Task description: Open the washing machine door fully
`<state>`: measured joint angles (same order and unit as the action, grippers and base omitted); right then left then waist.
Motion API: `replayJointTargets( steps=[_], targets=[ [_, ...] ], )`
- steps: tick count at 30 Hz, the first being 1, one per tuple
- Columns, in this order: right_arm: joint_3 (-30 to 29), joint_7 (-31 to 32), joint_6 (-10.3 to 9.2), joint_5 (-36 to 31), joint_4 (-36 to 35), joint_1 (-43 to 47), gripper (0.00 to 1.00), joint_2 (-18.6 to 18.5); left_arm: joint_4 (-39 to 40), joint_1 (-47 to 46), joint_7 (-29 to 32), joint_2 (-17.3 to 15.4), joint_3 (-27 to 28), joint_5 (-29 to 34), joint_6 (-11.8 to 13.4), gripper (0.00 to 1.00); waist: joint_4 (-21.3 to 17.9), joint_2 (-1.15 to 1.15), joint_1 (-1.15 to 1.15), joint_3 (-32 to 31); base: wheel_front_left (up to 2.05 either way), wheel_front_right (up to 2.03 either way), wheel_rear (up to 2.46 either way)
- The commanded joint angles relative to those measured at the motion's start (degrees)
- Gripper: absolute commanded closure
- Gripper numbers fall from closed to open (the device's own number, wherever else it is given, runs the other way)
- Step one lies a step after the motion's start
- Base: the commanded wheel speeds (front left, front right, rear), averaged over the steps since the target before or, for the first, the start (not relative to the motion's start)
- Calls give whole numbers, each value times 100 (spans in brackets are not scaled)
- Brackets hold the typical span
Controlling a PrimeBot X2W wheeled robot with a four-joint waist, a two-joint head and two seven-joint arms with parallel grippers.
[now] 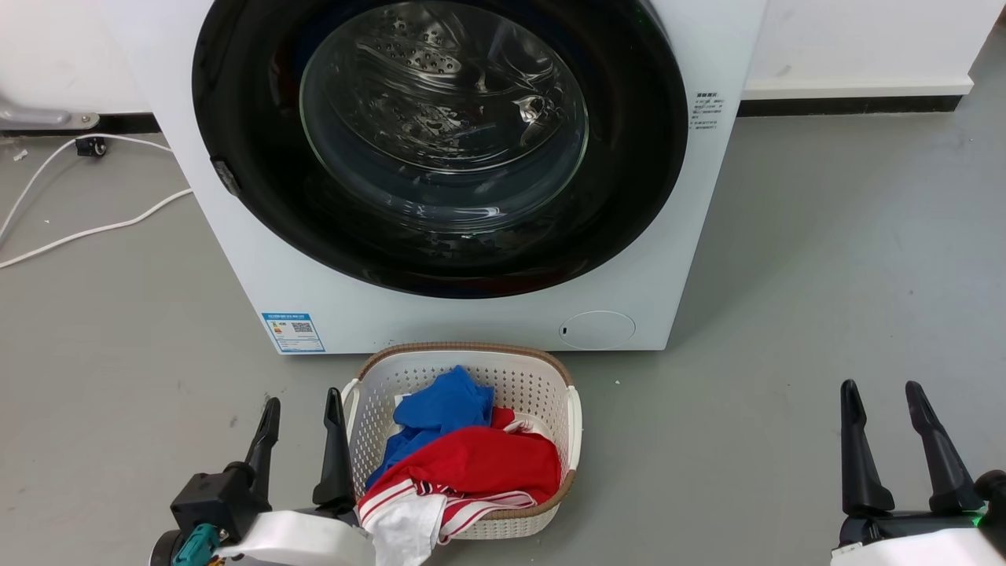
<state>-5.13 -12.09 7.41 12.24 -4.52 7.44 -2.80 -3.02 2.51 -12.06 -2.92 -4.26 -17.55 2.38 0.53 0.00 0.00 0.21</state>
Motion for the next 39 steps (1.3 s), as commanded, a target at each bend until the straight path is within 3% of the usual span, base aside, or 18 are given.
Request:
replayJointTargets(
  steps=[1,24,39],
  targets=[
    [-15,-52,11,-82,-63,41,0,-15,22,36,-48,3,-2,108,-24,0,2,0,0,-2,0,0,0],
    [11,-320,13,-778,-215,239,0,-13,-69,193,-320,2,-167,703,101,0,39,0,0,-13,0,0,0],
    [34,-313,8,-601,-123,251,0,-13,-213,161,-317,3,-115,548,49,0,48,0,0,-7,0,0,0]
  ],
)
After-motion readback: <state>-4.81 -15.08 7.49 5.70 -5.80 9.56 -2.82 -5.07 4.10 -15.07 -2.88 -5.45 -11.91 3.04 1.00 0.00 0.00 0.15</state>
